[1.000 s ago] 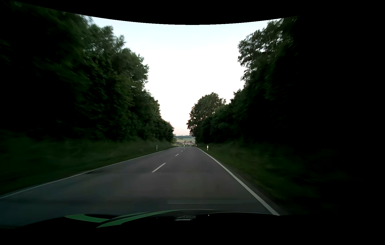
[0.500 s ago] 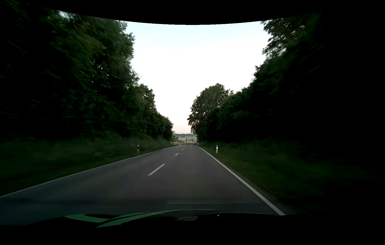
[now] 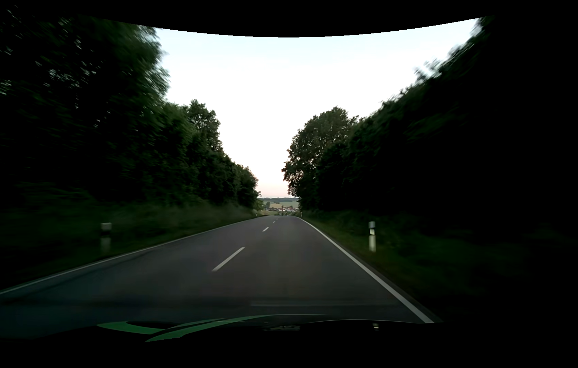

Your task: Follow the waypoints while adhering to traffic rules and regulations

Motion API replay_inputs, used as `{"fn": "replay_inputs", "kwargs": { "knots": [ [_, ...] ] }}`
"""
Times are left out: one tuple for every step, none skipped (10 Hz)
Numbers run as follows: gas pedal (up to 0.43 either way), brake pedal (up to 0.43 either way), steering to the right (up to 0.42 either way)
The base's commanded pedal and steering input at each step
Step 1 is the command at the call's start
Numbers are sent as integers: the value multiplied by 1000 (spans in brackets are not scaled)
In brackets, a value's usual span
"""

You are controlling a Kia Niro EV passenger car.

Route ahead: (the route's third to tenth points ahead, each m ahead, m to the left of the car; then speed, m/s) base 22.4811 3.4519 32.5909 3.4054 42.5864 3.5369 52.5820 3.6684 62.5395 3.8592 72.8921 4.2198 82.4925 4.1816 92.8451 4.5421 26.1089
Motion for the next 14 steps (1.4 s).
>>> {"fn": "replay_inputs", "kwargs": {
  "knots": [
    [0, 152, -3],
    [0, 146, -3],
    [0, 146, -3],
    [0, 146, -3],
    [0, 146, -2],
    [0, 152, -2],
    [0, 152, -1],
    [0, 152, 1],
    [0, 152, 1],
    [0, 146, 1],
    [0, 128, 1],
    [0, 116, 1],
    [0, 104, 1],
    [0, 104, 2]
  ]
}}
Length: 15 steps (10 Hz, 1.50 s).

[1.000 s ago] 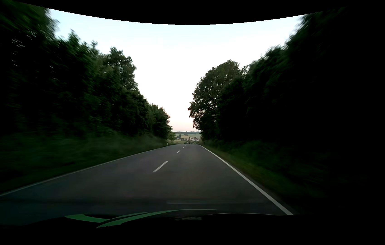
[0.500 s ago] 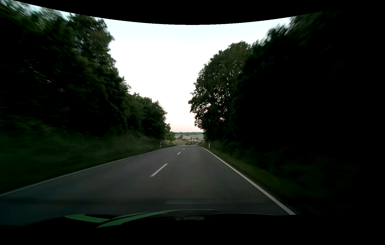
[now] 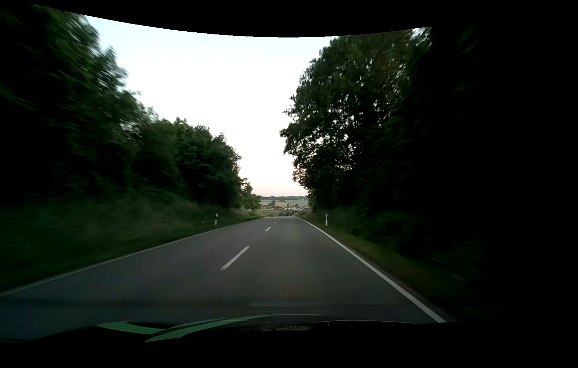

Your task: Follow the waypoints while adhering to traffic rules and regulations

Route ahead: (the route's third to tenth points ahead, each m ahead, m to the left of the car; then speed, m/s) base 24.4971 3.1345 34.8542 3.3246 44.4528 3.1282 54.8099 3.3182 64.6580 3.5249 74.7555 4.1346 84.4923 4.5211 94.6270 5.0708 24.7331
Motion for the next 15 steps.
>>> {"fn": "replay_inputs", "kwargs": {
  "knots": [
    [0, 104, 1],
    [0, 98, 1],
    [0, 104, 1],
    [0, 98, 0],
    [0, 73, 0],
    [0, 30, 0],
    [0, 12, 0],
    [0, 18, 0],
    [0, 24, 0],
    [0, 24, 0],
    [0, 30, 0],
    [0, 30, 0],
    [0, 30, 0],
    [0, 37, 0],
    [0, 43, 0]
  ]
}}
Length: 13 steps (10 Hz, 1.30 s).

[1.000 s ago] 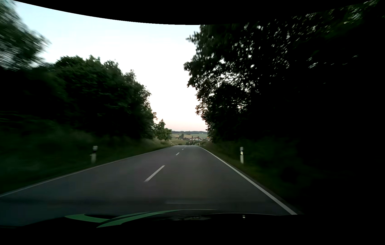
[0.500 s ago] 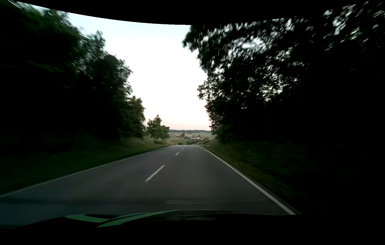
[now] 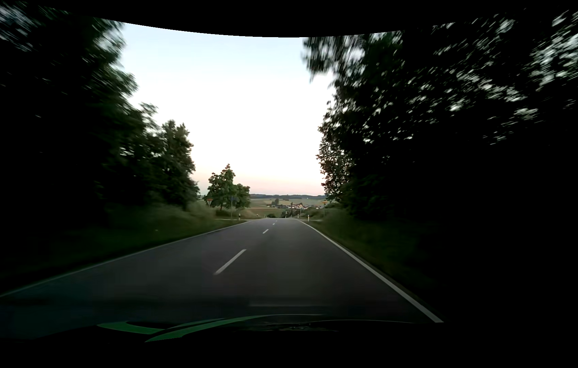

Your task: Follow the waypoints while adhering to traffic rules and regulations

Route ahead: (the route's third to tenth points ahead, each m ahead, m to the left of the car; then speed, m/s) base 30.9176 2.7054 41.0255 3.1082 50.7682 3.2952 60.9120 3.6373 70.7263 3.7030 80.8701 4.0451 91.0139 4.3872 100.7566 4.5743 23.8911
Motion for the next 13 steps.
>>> {"fn": "replay_inputs", "kwargs": {
  "knots": [
    [0, 49, -1],
    [0, 55, -1],
    [0, 61, -1],
    [0, 61, -1],
    [0, 61, -1],
    [0, 67, -1],
    [0, 67, -1],
    [0, 67, -1],
    [0, 67, -1],
    [0, 67, -1],
    [0, 67, -1],
    [0, 73, -1],
    [0, 67, -1]
  ]
}}
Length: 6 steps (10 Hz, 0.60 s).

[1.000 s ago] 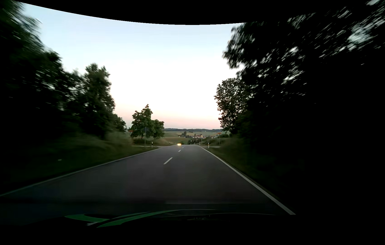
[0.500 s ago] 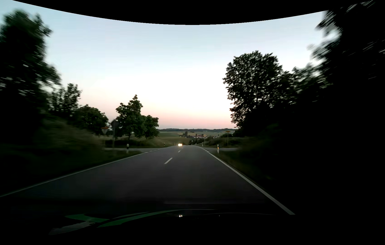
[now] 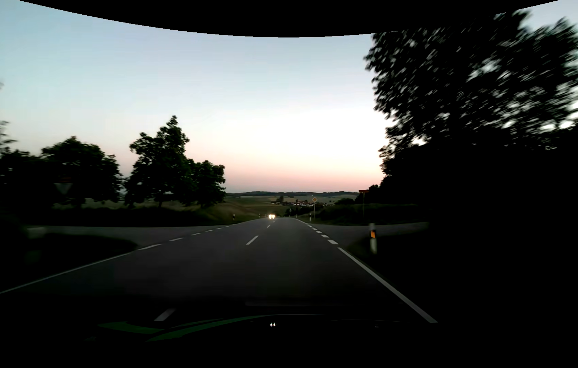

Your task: Follow the waypoints while adhering to traffic rules and regulations

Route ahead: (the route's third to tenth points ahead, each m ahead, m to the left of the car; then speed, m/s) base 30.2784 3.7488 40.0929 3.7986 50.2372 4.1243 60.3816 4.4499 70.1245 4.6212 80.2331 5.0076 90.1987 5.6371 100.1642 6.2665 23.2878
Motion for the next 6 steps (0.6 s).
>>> {"fn": "replay_inputs", "kwargs": {
  "knots": [
    [0, 61, -1],
    [0, 43, -1],
    [0, 24, -1],
    [0, 18, -1],
    [0, 12, -1],
    [0, 12, -1]
  ]
}}
